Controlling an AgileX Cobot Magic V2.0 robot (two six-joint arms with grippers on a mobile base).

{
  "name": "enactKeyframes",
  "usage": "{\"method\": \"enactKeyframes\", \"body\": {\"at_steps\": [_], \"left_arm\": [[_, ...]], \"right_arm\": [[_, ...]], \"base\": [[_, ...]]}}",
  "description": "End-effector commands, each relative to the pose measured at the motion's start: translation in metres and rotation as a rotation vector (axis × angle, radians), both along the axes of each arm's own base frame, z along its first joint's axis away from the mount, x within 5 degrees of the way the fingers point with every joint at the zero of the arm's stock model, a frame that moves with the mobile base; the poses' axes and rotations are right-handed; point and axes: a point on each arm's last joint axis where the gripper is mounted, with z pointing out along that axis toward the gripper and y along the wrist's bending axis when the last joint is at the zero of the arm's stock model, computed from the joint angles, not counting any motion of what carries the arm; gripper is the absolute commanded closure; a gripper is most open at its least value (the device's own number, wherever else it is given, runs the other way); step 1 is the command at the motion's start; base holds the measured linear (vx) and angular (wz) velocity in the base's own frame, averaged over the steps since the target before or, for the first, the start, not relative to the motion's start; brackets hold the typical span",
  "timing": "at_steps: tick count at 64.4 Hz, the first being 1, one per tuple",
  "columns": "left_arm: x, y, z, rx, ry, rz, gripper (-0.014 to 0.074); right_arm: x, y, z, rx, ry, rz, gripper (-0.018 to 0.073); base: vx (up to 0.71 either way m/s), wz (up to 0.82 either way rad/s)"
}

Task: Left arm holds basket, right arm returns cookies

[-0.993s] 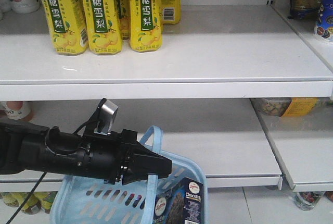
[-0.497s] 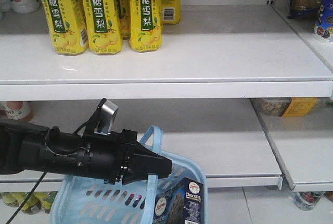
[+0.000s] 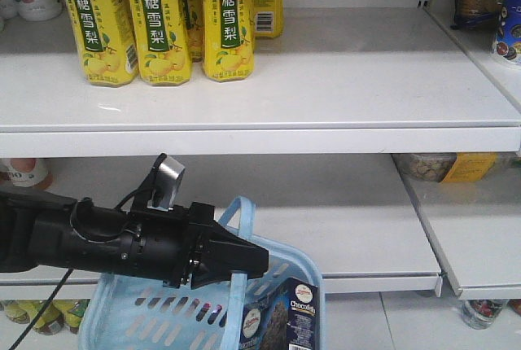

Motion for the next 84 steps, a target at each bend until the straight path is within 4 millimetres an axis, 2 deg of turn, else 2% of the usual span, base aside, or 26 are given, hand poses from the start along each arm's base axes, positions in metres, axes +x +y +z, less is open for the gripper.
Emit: {"method": "enactKeyframes", "body": {"at_steps": [1,14,25,37,63,71,84], "left_arm": [[0.000,-0.001,0.027,-0.114,-0.072,0.012,0.0603],[0.000,-0.001,0.027,-0.114,-0.072,0.012,0.0603],[0.000,-0.001,0.027,-0.114,-0.072,0.012,0.0603],[0.000,-0.001,0.027,-0.114,-0.072,0.012,0.0603],[0.000,-0.001,0.027,-0.114,-0.072,0.012,0.0603],[0.000,-0.001,0.027,-0.114,-0.072,0.012,0.0603],[0.000,-0.001,0.027,-0.114,-0.072,0.012,0.0603]], "right_arm": [[0.002,0.000,0.028,0.008,-0.076,-0.005,0.0568],[0.024,0.000,0.070,0.046,0.123,0.000,0.0568],[0.045,0.001,0.085,0.071,0.390,0.010,0.0568],[0.057,0.001,0.080,0.088,0.493,0.012,0.0568],[0.062,0.008,0.075,0.225,0.551,0.070,0.0557],[0.066,0.011,0.073,0.231,0.570,0.098,0.0511],[0.075,0.025,0.066,0.325,0.641,0.198,0.0356]], "base": [[0.00,0.00],[0.00,0.00],[0.00,0.00],[0.00,0.00],[0.00,0.00],[0.00,0.00],[0.00,0.00]]}}
